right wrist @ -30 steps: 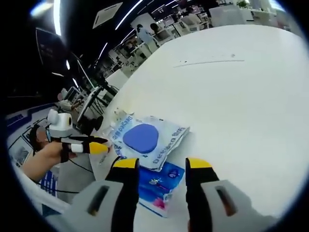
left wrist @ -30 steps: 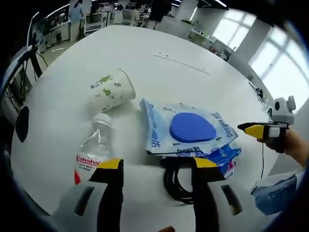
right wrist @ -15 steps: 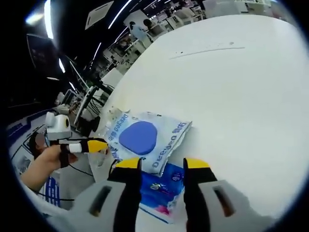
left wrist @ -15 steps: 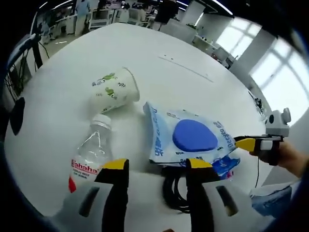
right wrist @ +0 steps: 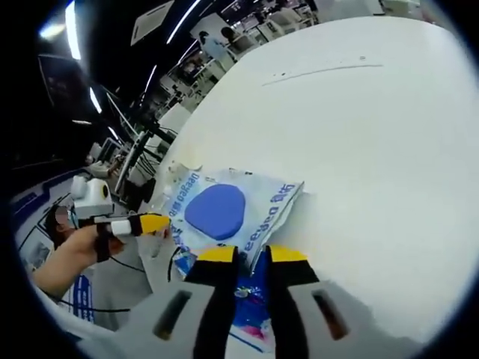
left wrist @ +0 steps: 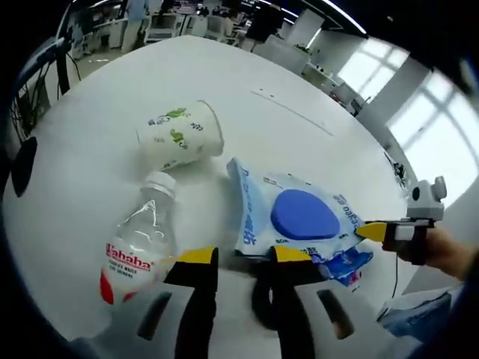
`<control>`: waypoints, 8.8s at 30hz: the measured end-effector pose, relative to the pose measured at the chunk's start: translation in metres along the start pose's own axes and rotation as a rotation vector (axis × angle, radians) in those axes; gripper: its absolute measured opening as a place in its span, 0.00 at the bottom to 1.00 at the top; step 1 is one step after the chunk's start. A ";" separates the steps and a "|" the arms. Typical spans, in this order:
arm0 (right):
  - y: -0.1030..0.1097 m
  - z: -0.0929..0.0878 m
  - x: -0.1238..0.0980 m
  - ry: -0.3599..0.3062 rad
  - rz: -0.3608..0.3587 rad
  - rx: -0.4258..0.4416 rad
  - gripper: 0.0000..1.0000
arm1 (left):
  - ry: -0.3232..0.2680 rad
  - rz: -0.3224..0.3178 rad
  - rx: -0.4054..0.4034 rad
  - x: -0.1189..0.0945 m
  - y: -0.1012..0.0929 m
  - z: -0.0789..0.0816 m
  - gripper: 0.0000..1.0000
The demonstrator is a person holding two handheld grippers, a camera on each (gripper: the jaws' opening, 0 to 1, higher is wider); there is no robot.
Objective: Arrange the tabletop items into an orderly group along one side of the table until the central work area is clear of visible clutter.
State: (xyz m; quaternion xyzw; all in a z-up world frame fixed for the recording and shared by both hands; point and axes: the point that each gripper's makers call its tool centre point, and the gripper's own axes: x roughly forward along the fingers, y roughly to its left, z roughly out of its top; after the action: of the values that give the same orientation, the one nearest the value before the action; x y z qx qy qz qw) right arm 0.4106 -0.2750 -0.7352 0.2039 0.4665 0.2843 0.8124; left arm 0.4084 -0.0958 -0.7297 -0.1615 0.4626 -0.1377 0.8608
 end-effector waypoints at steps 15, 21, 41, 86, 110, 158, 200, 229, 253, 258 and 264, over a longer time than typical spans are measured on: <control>0.009 0.011 -0.004 -0.021 0.000 -0.105 0.00 | -0.042 -0.021 -0.001 -0.001 -0.004 0.006 0.01; 0.014 0.022 -0.012 -0.055 -0.018 -0.206 0.00 | -0.076 -0.041 0.059 -0.006 -0.016 0.016 0.00; 0.007 0.096 -0.067 -0.276 -0.055 -0.269 0.00 | -0.162 -0.126 0.249 -0.004 -0.074 0.079 0.00; -0.082 0.108 -0.078 -0.300 -0.211 -0.200 0.00 | -0.034 -0.182 0.414 0.076 -0.130 0.094 0.00; -0.137 0.069 -0.035 -0.190 -0.233 -0.018 0.00 | 0.097 -0.144 0.273 0.129 -0.101 0.056 0.00; -0.086 0.071 -0.069 -0.318 -0.171 -0.193 0.82 | -0.242 -0.143 0.283 0.063 -0.115 0.090 0.70; -0.043 0.015 -0.083 -0.261 -0.088 -0.211 0.72 | -0.186 -0.153 0.315 0.021 -0.097 0.035 0.67; -0.029 -0.016 -0.077 -0.196 -0.042 -0.195 0.67 | -0.145 -0.150 0.273 0.004 -0.081 -0.003 0.67; -0.007 -0.065 -0.053 -0.024 0.025 -0.220 0.53 | -0.066 -0.139 0.259 -0.005 -0.076 -0.059 0.54; -0.009 -0.067 -0.054 -0.017 0.022 -0.216 0.50 | -0.058 -0.141 0.262 -0.005 -0.078 -0.060 0.47; -0.009 -0.070 -0.052 -0.007 0.023 -0.205 0.45 | -0.038 -0.136 0.284 -0.005 -0.080 -0.065 0.40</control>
State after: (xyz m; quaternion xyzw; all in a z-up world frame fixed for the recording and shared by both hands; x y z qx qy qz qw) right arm 0.3309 -0.3115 -0.7412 0.1261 0.4300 0.3390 0.8273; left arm 0.3439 -0.1762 -0.7278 -0.0718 0.4104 -0.2564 0.8722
